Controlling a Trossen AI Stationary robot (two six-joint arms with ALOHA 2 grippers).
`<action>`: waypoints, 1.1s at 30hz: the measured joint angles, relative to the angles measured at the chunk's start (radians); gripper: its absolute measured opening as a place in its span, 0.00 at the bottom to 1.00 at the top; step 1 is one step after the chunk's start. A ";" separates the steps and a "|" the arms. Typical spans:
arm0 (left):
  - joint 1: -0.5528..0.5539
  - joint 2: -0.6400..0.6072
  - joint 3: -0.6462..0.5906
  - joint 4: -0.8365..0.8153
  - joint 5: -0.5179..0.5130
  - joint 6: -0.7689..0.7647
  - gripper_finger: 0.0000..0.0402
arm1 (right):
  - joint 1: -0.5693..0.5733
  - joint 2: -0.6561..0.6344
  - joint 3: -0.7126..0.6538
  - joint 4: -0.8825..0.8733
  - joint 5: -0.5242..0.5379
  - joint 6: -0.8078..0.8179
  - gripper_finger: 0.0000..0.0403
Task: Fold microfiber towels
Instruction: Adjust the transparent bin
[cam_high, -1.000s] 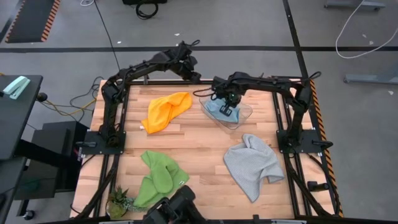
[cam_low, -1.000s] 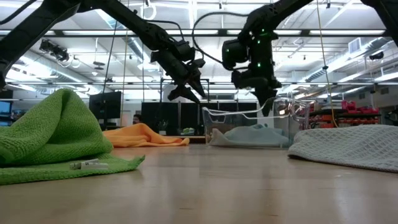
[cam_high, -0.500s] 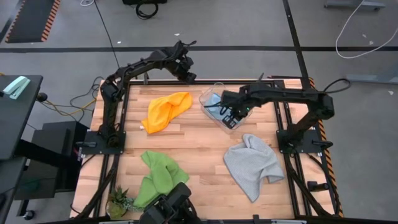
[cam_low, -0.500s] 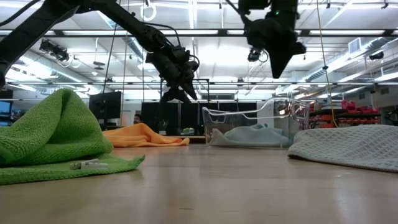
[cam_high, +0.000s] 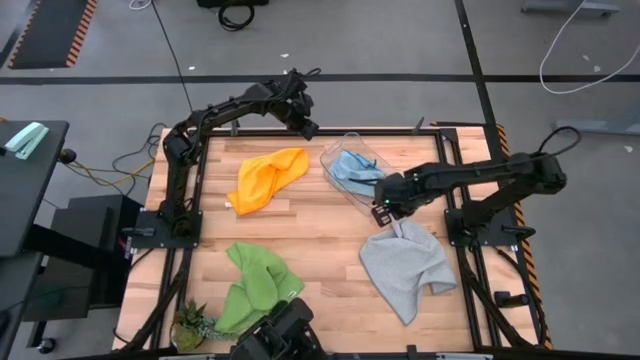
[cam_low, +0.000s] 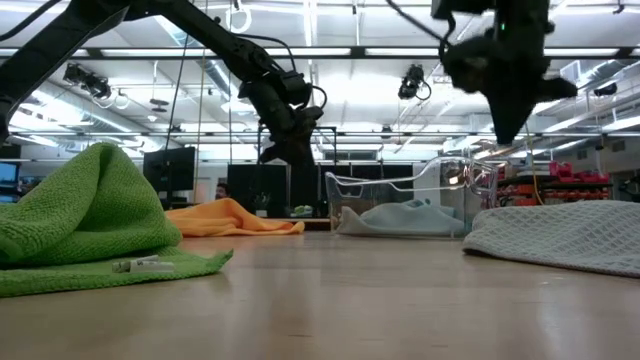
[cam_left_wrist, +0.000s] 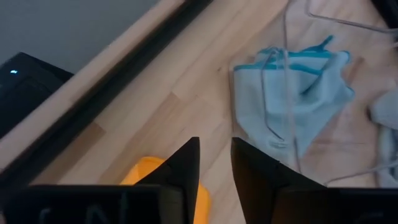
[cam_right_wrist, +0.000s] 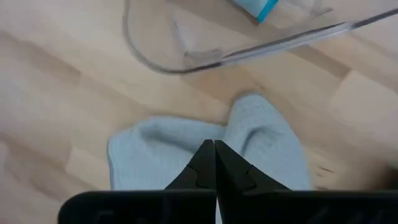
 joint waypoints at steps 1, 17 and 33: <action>0.000 0.000 0.000 0.004 -0.013 0.000 0.23 | -0.009 -0.003 -0.030 0.036 -0.001 0.012 0.00; 0.003 0.002 -0.001 0.011 -0.066 -0.016 0.01 | -0.231 -0.005 -0.233 0.330 -0.007 0.016 0.00; 0.001 0.002 -0.098 0.009 -0.067 0.005 0.05 | -0.489 -0.005 -0.235 0.562 0.041 -0.034 0.00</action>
